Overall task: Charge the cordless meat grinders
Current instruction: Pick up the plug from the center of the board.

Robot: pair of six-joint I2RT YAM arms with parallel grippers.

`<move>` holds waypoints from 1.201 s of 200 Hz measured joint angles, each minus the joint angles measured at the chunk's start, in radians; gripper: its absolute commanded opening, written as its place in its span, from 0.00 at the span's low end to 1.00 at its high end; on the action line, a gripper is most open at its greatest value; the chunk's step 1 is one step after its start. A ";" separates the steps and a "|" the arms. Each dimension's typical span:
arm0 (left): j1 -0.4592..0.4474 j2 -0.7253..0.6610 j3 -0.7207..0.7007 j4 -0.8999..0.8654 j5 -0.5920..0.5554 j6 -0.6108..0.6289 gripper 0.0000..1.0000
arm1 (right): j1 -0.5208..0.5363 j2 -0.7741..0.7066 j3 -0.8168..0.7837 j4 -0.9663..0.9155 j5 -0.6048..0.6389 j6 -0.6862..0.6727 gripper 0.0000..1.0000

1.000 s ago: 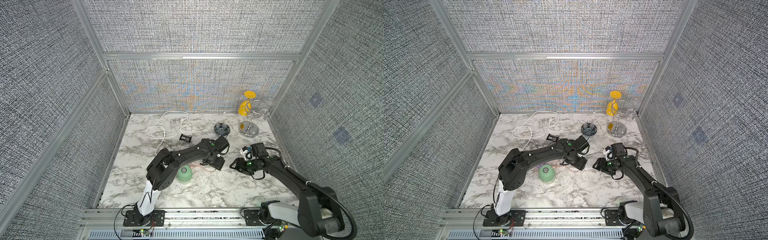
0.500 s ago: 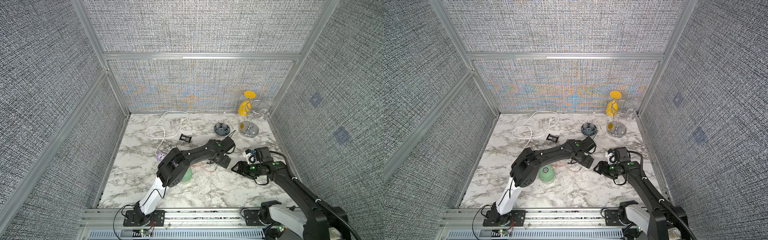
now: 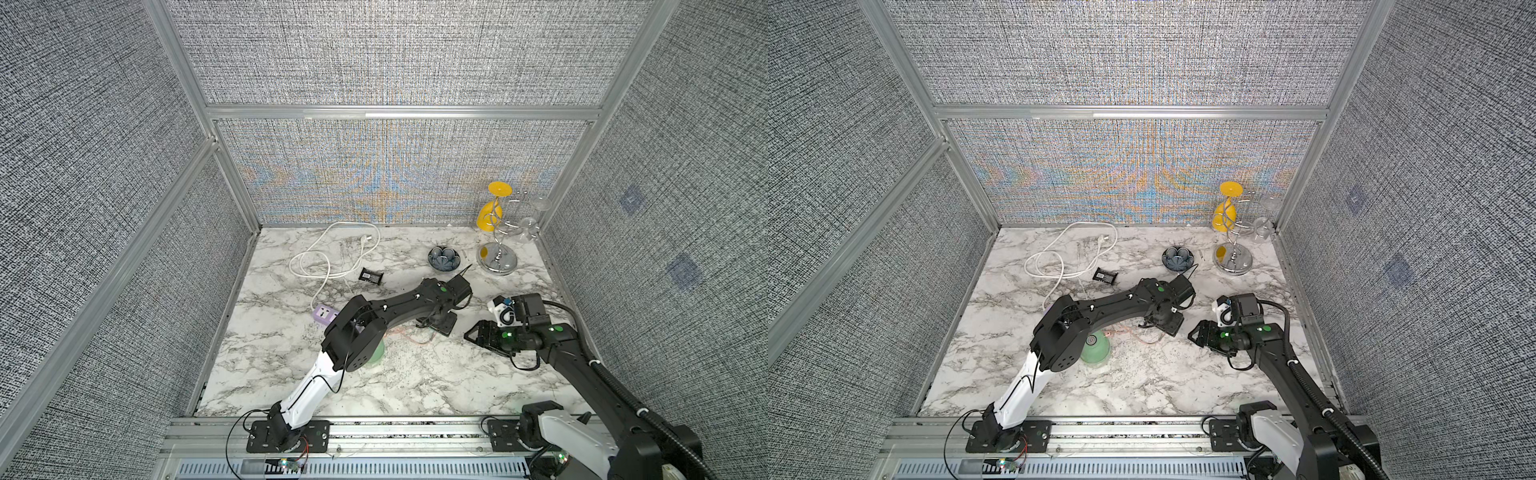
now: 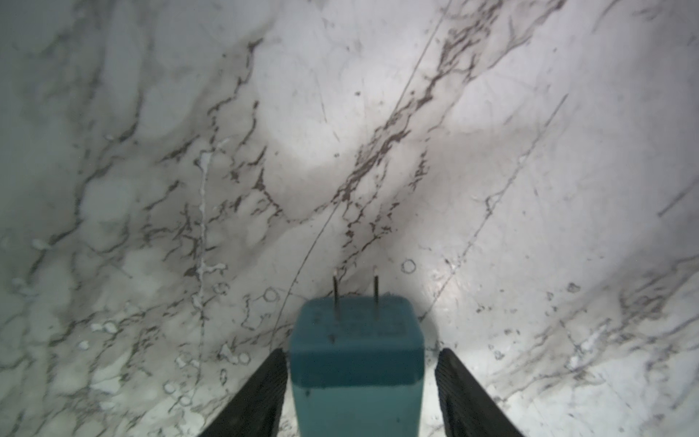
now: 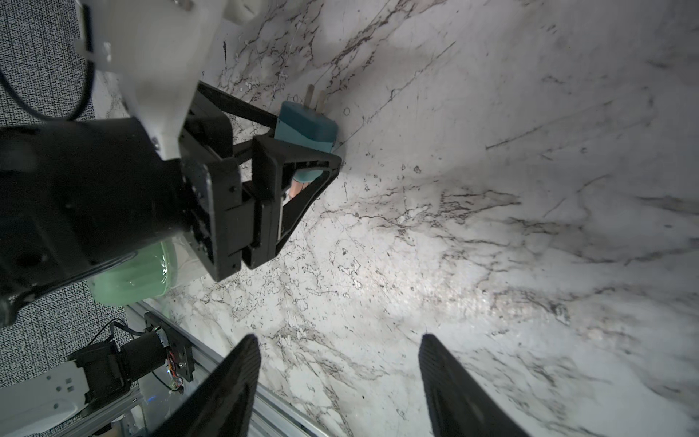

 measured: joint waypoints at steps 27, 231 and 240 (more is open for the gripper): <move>0.003 0.006 0.011 -0.011 0.000 -0.001 0.26 | 0.000 -0.002 0.029 -0.011 0.000 -0.003 0.68; 0.447 -0.643 -0.151 0.114 0.420 -0.338 0.00 | 0.360 0.293 0.696 0.172 0.045 -0.269 0.65; 0.461 -0.652 -0.171 0.119 0.459 -0.365 0.00 | 0.362 0.317 0.706 0.174 0.038 -0.281 0.67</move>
